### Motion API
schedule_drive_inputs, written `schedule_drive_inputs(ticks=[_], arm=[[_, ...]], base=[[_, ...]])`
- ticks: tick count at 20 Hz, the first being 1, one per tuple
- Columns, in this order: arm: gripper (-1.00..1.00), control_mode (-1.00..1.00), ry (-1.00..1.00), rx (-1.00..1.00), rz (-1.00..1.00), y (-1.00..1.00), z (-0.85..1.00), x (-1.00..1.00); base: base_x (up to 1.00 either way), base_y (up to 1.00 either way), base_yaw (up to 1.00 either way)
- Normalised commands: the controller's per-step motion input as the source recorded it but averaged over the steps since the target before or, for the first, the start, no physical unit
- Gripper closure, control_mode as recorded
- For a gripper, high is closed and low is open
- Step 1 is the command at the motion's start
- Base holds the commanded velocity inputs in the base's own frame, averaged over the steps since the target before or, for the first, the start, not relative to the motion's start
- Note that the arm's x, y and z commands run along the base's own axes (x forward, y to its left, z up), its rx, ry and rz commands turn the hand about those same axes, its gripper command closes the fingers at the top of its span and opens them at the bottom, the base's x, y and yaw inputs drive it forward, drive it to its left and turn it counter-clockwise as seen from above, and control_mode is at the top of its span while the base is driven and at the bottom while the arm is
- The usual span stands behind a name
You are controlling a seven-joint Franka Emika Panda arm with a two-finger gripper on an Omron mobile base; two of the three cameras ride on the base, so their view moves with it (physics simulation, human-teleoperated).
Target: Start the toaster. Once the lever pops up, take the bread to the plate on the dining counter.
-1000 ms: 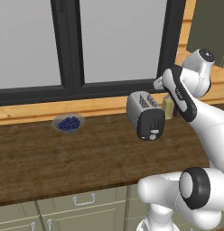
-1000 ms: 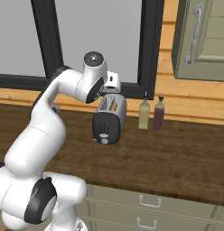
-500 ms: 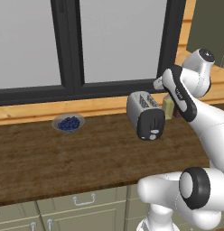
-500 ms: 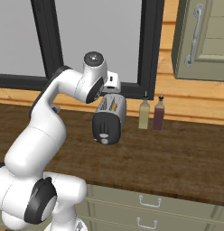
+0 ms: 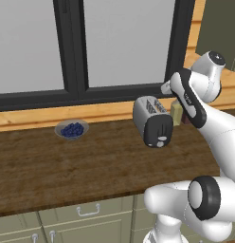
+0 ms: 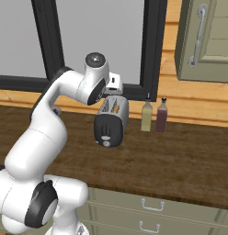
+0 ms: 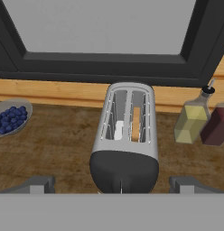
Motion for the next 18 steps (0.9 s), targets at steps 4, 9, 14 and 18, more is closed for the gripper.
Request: schedule_drive_inputs(ticks=[4, 9, 14, 18], arm=[[-1.00, -1.00, 0.00, 0.00, 0.00, 0.00, 0.00, 0.00], [-1.00, -1.00, 0.00, 0.00, 0.00, 0.00, 0.00, 0.00], [-1.00, -1.00, 0.00, 0.00, 0.00, 0.00, 0.00, 0.00], [-1.00, -1.00, 0.00, 0.00, 0.00, 0.00, 0.00, 0.00]], base=[[0.00, 0.00, 0.00], [0.00, 0.00, 0.00], [0.00, 0.00, 0.00], [0.00, 0.00, 0.00]])
